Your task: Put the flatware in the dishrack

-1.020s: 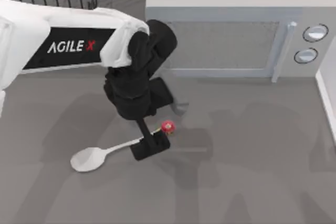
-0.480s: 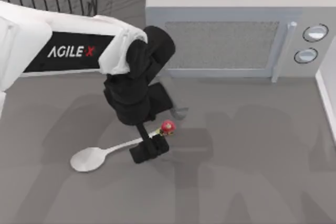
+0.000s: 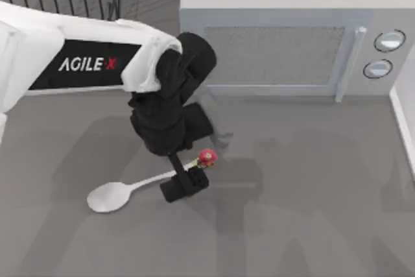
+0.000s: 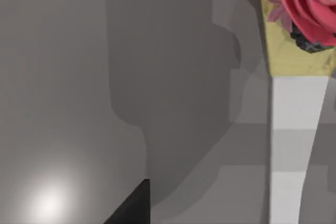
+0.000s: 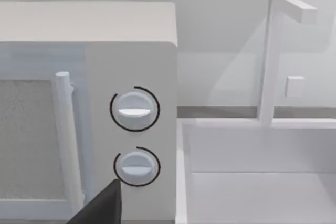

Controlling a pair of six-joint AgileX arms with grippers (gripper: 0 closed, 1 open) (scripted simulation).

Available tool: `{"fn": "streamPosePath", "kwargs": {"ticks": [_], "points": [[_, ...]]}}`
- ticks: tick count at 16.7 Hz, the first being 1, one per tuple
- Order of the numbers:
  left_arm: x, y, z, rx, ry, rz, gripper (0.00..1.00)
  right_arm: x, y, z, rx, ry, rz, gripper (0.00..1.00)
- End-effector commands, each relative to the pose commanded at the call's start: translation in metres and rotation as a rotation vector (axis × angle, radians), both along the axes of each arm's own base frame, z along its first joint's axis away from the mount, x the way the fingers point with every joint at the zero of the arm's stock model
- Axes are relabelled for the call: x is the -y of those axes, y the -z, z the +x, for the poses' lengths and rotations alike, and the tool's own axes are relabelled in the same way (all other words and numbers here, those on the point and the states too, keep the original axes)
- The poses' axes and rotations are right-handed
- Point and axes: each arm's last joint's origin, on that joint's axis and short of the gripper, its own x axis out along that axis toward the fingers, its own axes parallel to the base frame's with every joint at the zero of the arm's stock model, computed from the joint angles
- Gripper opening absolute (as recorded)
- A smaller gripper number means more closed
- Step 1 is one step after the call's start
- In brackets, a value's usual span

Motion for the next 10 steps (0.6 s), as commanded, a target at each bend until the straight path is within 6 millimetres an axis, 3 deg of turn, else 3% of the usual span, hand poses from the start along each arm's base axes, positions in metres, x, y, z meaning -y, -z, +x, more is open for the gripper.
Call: {"fn": "streamPosePath", "kwargs": {"ticks": [3,10], "points": [[0.0,0.0,0.0,0.0,0.0,0.0,0.02,0.0,0.0,0.0,0.0,0.0,0.0,1.0],[0.0,0.0,0.0,0.0,0.0,0.0,0.0,0.0,0.0,0.0,0.0,0.0,0.0,1.0]]}}
